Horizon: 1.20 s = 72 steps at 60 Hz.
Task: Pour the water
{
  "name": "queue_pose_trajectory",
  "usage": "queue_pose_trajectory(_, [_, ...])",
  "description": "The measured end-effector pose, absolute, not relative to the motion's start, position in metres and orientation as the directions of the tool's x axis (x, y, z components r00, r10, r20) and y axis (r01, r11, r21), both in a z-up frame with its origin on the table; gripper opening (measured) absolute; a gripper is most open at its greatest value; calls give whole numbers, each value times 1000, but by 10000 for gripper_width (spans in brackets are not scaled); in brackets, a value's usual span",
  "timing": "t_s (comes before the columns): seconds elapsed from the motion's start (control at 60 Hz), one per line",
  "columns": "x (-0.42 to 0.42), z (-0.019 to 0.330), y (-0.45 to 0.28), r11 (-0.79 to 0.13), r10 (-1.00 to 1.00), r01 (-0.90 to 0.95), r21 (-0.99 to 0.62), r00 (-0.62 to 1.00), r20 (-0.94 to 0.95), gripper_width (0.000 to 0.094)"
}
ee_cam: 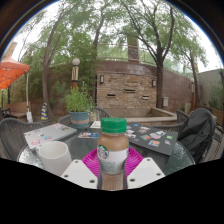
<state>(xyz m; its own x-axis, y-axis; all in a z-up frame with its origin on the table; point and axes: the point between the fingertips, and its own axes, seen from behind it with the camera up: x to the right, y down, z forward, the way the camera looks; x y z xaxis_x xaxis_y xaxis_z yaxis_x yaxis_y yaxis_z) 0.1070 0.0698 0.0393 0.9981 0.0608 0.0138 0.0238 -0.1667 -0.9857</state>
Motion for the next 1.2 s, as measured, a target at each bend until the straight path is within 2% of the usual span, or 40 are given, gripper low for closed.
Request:
queue_pose_trajectory(0.05, [102, 14, 66, -188, 78, 11, -982, 997, -4, 289])
queue_pose_trajectory(0.067, [101, 24, 69, -147, 73, 8, -989, 997, -3, 288])
queue_pose_trajectory(0.117, [102, 20, 67, -126, 72, 12, -992, 997, 3, 287])
queue_pose_trajectory(0.333, [107, 30, 65, -107, 58, -23, -994, 998, -29, 293])
queue_pose_trajectory(0.433, [107, 31, 63, -117, 45, -19, -993, 999, -24, 434])
queue_pose_trajectory(0.483, [108, 29, 64, -164, 35, -44, -985, 998, -51, 514])
queue_pose_trajectory(0.517, [110, 19, 60, -208, 28, -67, -976, 997, -74, 603])
queue_pose_trajectory(0.583, [110, 16, 55, -269, 18, -115, -956, 992, -124, 840])
queue_pose_trajectory(0.6, [110, 13, 52, -271, 11, -124, -955, 991, -132, 862])
queue_pose_trajectory(0.617, [125, 4, 43, -271, 5, -129, -954, 991, -135, 851])
queue_pose_trajectory(0.7, [134, 19, 30, -275, -31, -136, -952, 991, -133, 833])
queue_pose_trajectory(0.933, [98, 66, -27, -349, -75, -132, -928, 991, -113, 833])
queue_pose_trajectory(1.083, [65, 121, -82, -378, -107, -123, -918, 990, -89, 834])
queue_pose_trajectory(1.2, [26, 177, -131, -389, -144, -119, -913, 987, -67, 836])
